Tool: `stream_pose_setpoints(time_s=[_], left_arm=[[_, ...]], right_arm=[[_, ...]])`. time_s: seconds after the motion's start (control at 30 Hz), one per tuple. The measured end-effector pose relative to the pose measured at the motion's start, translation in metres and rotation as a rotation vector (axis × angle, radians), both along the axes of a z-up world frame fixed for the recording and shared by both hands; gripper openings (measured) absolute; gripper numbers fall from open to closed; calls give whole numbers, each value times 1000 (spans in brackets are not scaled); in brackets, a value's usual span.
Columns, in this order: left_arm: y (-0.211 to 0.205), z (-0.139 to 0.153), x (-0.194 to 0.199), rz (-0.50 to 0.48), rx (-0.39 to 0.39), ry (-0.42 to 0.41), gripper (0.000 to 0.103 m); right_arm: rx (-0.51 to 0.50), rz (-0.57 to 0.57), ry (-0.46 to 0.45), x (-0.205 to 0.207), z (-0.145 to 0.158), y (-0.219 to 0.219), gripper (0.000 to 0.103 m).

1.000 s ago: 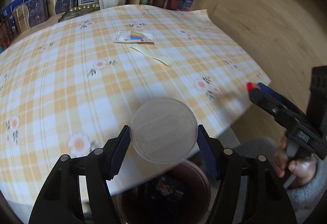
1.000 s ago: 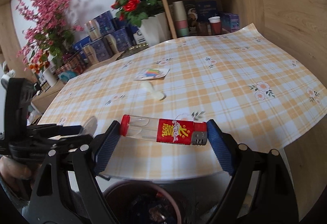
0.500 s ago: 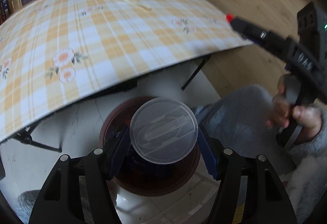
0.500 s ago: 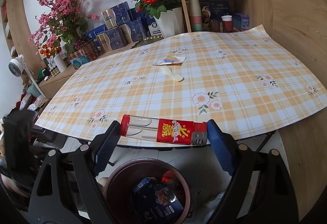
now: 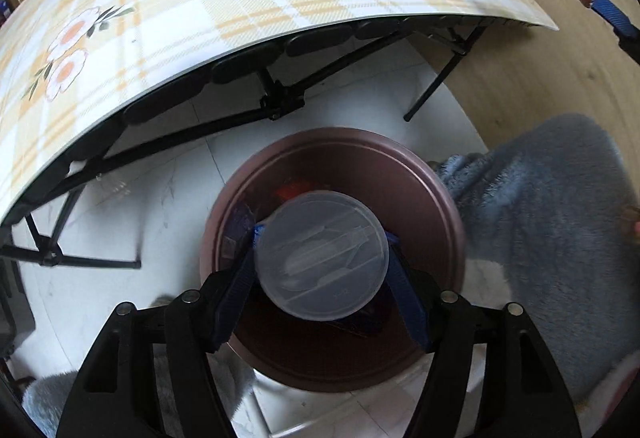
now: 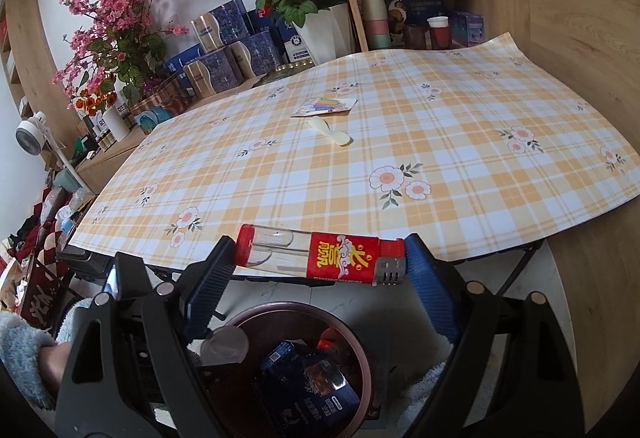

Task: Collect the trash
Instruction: 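Drop the lighter into the bin with the right tool while the left tool drops the lid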

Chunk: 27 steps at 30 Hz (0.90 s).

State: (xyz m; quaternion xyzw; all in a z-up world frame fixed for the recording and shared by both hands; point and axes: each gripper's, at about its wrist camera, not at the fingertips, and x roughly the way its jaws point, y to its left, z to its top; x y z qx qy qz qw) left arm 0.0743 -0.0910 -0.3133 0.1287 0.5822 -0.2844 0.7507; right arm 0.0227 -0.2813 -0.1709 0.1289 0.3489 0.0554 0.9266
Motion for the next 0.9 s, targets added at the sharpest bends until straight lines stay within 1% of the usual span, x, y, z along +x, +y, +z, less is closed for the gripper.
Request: stream_pose_setpoints(time_s=[0.03, 0.07, 0.2, 0.33, 0.5, 0.57, 0.67, 0.8, 0.9], left_arm=[[0, 0, 1, 3, 4, -18, 76], [0, 1, 2, 8, 5, -29, 78], [12, 20, 5, 44, -34, -79, 80], [30, 51, -1, 97, -86, -183, 84], [61, 95, -13, 175, -152, -344, 92], [75, 111, -21, 207, -165, -413, 95], [95, 126, -30, 249, -172, -480, 96], [117, 134, -43, 284, -176, -541, 97], [131, 133, -56, 307, -179, -581, 97]], right_arm=[[1, -1, 5, 0, -2, 0, 84], [-1, -2, 6, 0, -2, 0, 84], [-10, 0, 12, -1, -4, 1, 84], [-20, 6, 29, -2, -10, 4, 84], [-47, 29, 36, -4, -18, 17, 84], [-54, 49, 39, -5, -23, 24, 84], [-82, 87, 54, -4, -32, 38, 84], [-131, 151, 69, -4, -42, 58, 84], [-157, 199, 91, -3, -52, 71, 84]])
